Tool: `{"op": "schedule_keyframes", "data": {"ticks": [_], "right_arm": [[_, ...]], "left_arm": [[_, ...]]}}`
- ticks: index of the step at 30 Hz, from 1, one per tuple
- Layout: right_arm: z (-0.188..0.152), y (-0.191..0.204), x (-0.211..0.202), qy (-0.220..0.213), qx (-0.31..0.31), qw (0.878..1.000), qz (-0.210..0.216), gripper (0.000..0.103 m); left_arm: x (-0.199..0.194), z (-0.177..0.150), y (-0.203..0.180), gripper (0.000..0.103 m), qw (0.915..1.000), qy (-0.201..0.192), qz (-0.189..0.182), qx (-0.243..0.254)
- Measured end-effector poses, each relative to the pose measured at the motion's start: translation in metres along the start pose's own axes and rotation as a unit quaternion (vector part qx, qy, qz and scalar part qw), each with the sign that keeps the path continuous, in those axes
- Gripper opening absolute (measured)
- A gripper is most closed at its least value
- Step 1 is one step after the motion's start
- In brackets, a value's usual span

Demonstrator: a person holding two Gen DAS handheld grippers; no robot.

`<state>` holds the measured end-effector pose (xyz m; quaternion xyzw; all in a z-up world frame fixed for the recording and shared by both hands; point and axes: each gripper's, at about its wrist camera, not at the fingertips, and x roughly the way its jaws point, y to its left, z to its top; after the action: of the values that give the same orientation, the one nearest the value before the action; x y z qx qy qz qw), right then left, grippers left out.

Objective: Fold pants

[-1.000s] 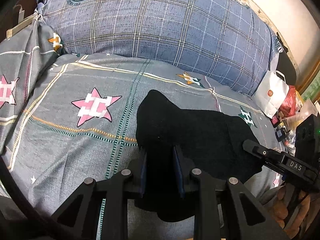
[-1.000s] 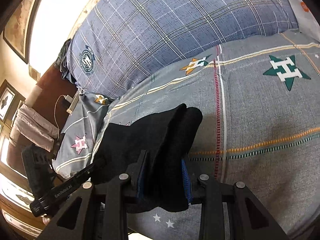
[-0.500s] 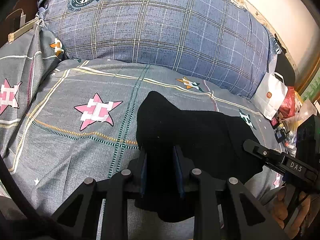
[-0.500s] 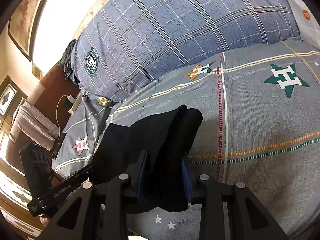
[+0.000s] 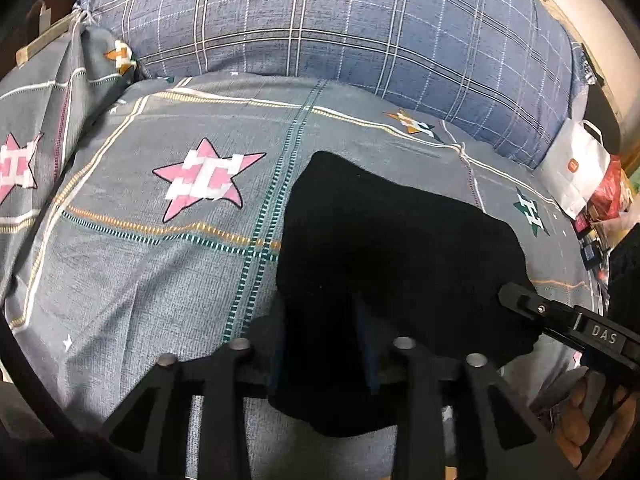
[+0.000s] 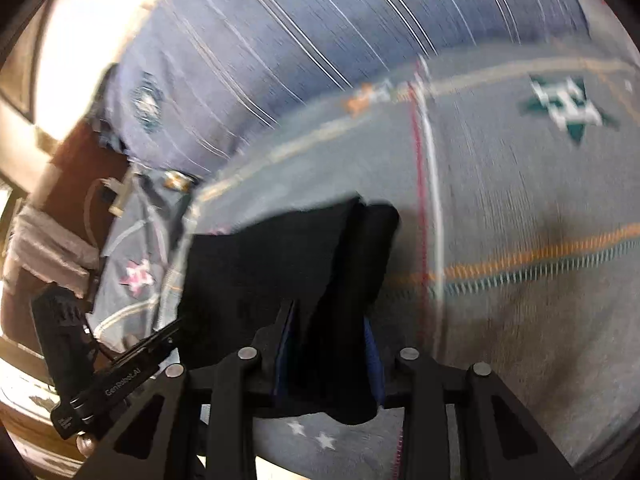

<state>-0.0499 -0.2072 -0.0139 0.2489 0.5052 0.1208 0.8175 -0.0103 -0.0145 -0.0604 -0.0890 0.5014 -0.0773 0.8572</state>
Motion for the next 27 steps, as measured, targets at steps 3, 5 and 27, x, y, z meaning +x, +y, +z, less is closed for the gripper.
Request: {"op": "schedule_keyframes", "data": {"ticks": [3, 5, 27], "right_arm": [[0.001, -0.009, 0.001, 0.004, 0.023, 1.0, 0.017, 0.043], [0.001, -0.012, 0.005, 0.012, 0.031, 0.999, 0.013, 0.055], [-0.033, 0.005, 0.003, 0.013, -0.009, 0.999, -0.043, 0.056]], "left_arm": [[0.005, 0.0, -0.002, 0.073, 1.0, 0.005, 0.005, 0.002], [0.008, -0.002, -0.002, 0.073, 0.9999, 0.009, 0.006, -0.001], [-0.002, -0.033, -0.007, 0.062, 0.9999, 0.005, -0.005, -0.011]]}}
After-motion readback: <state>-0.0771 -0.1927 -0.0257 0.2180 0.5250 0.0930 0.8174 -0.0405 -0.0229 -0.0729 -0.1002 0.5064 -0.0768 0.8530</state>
